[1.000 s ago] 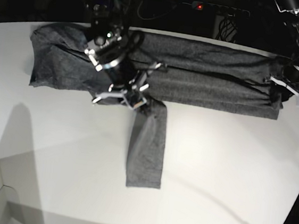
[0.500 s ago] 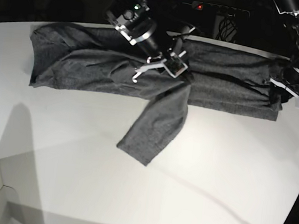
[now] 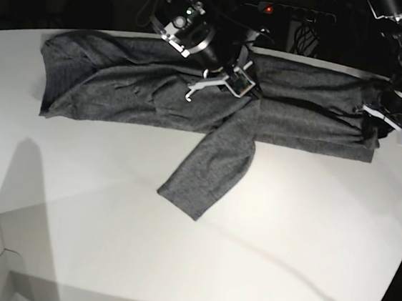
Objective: Layout the t-shirt on the table in an organized manner, then fold the t-shirt properly
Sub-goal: 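Open the right gripper and raise it off the sleeve, then grasp the sleeve cuff with the left gripper and drag it to the shirt's end, then grasp both ends of the folded strip with both grippers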
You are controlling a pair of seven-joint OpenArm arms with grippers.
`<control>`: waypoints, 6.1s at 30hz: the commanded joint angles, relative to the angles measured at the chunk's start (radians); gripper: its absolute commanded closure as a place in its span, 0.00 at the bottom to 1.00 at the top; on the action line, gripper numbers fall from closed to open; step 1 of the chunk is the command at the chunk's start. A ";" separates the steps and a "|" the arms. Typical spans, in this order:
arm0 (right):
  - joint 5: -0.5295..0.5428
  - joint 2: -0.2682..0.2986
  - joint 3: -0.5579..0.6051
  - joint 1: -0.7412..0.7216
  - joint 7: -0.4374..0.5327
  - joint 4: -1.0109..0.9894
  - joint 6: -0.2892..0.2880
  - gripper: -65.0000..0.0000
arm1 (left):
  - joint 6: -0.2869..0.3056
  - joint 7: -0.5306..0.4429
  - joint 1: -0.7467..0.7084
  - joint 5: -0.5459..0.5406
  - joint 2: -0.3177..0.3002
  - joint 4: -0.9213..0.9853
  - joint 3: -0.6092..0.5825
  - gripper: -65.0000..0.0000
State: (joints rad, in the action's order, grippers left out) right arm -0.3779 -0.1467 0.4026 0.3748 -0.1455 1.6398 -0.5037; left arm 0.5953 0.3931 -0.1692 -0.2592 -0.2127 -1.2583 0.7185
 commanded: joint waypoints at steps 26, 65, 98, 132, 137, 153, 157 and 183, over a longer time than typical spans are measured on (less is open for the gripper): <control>-0.003 0.132 -0.015 0.129 0.028 0.150 -0.003 0.46 | -0.001 0.002 0.001 -0.005 -0.006 -0.168 0.008 0.66; -0.002 0.083 -0.712 0.006 0.022 0.251 -0.006 0.46 | -0.235 -0.007 0.414 0.449 0.370 0.050 -0.793 0.49; -0.002 0.069 -0.710 -0.044 0.020 0.253 -0.006 0.46 | -0.424 -0.093 0.616 0.280 0.370 0.518 -0.966 0.49; 0.000 0.077 -0.678 -0.023 0.022 0.208 -0.008 0.46 | -0.418 0.180 0.059 -0.113 0.315 -0.622 -0.374 1.00; 0.000 0.077 -0.666 -0.021 0.022 0.164 -0.008 0.46 | -0.418 0.177 -0.049 -0.303 0.230 -0.660 -0.233 1.00; 0.000 0.075 -0.640 -0.020 0.022 0.158 -0.008 0.46 | -0.418 0.177 -0.152 -0.487 0.134 -0.660 -0.099 1.00; 0.000 0.075 -0.643 -0.020 0.020 0.158 -0.008 0.46 | -0.418 0.180 -0.157 -0.493 0.134 -0.660 -0.024 1.00; -0.002 0.074 -0.643 -0.021 0.020 0.159 -0.008 0.46 | -0.418 0.182 -0.174 -0.489 0.134 -0.409 0.031 1.00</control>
State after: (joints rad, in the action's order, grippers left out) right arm -0.3882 -0.0746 -0.2394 0.3580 -0.1493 1.7817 -0.5163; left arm 0.1711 0.5953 -0.3397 -0.7372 -0.0669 -1.6505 0.7429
